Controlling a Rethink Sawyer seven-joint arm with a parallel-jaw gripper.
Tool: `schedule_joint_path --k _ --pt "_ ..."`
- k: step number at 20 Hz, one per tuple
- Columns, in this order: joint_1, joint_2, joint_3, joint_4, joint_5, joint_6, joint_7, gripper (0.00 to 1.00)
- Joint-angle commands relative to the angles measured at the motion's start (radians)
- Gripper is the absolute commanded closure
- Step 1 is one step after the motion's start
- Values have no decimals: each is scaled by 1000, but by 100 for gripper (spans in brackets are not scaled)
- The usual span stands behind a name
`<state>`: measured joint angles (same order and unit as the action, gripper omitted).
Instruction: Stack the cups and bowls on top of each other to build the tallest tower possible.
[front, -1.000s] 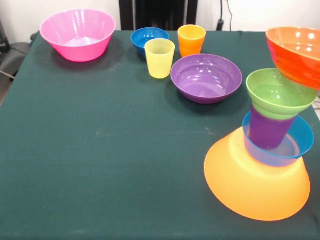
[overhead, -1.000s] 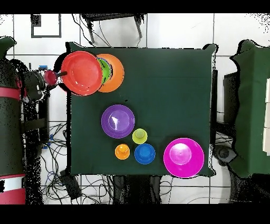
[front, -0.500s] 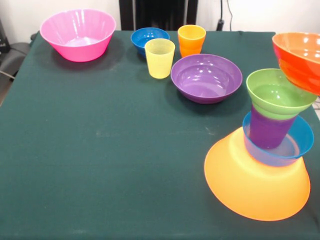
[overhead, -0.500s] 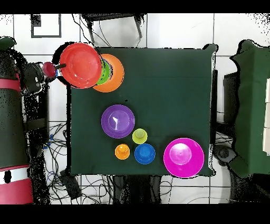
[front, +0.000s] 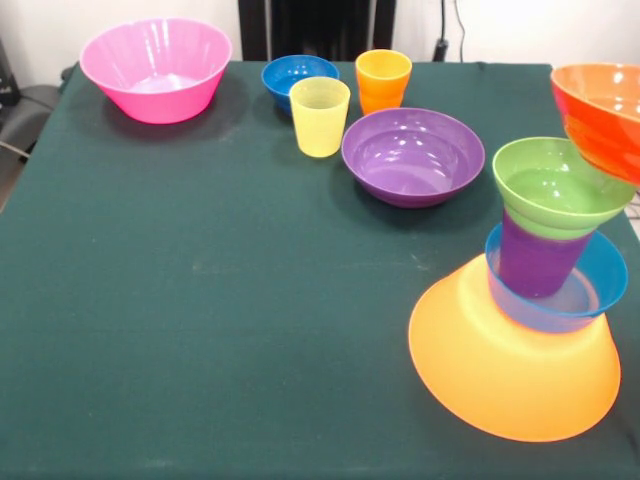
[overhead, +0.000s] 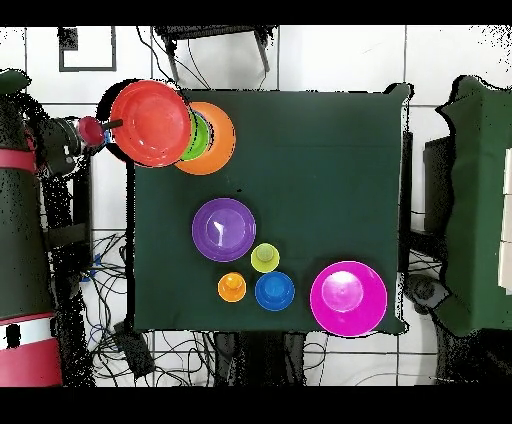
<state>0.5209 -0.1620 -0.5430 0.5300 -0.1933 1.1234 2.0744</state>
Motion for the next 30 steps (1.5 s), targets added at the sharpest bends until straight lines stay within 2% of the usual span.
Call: schedule_joint_path --k 1,15,30 --pt "2 -53 89 118 2 40 -89 100" --pt "-28 -97 123 194 -17 -56 -135 100" --pt "-47 -81 140 194 -35 -155 -137 100"
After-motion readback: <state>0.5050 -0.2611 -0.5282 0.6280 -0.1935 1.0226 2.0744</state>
